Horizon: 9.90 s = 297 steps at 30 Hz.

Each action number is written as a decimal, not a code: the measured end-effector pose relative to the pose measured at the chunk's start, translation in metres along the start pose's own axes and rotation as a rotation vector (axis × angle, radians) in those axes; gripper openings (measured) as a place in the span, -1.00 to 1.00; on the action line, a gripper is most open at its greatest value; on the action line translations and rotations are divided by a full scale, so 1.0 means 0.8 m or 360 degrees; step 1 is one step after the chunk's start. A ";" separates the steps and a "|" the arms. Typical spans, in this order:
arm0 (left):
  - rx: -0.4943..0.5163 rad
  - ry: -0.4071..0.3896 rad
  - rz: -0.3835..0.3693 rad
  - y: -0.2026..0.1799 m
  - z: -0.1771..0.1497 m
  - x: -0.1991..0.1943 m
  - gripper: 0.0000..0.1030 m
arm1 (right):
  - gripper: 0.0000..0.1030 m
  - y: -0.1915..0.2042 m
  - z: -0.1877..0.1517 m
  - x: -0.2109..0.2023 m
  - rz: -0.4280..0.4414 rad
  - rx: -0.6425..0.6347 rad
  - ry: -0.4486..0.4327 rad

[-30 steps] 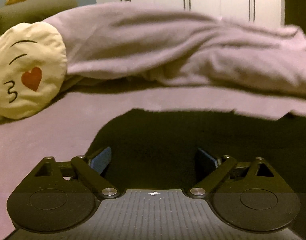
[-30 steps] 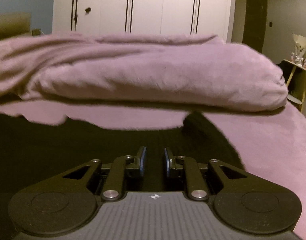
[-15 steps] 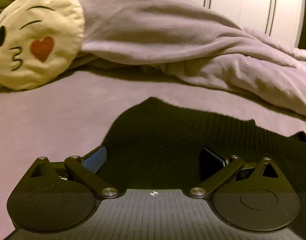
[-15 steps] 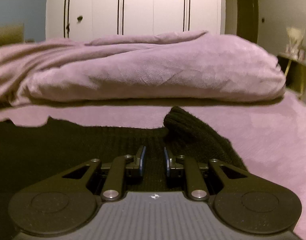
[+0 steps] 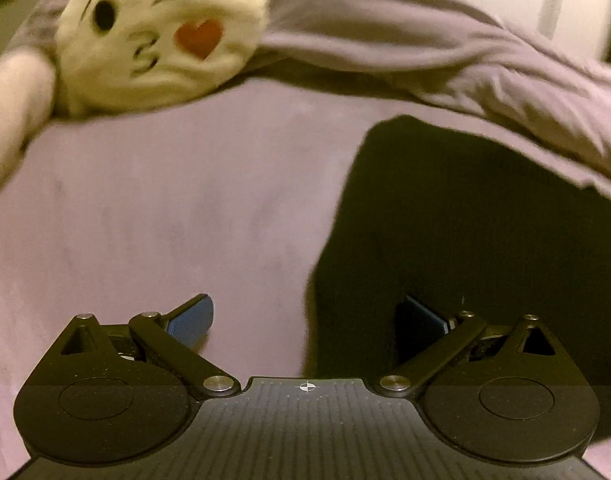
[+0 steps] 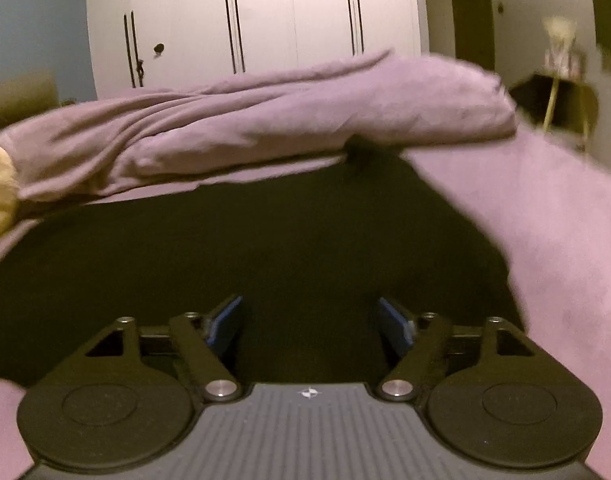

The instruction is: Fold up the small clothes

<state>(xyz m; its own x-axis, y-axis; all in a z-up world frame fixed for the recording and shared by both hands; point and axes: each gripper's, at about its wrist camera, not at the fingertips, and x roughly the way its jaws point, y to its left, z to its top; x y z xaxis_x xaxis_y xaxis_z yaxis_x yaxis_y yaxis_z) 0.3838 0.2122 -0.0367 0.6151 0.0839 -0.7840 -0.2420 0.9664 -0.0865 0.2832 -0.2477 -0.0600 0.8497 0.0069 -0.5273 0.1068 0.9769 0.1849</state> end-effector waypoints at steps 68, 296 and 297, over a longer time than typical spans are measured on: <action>0.0494 -0.0059 -0.0833 -0.301 -0.071 -0.136 0.29 | -0.15 -0.052 0.023 0.005 0.0109 0.0249 -0.0150; 0.0084 0.0239 -0.0768 -0.269 -0.078 -0.058 1.00 | 0.68 -0.198 0.051 -0.024 0.0324 0.0576 0.0065; 0.0025 0.0247 -0.0796 -0.263 -0.069 -0.049 1.00 | 0.74 -0.205 0.060 -0.010 0.0349 0.0568 0.0115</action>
<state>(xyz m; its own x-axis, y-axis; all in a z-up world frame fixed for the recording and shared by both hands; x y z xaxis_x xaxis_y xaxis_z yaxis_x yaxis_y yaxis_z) 0.3691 -0.0076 -0.0214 0.5339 -0.4247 -0.7312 0.0649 0.8827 -0.4654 0.2838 -0.4180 -0.0460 0.8351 0.2337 -0.4980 0.1105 0.8155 0.5681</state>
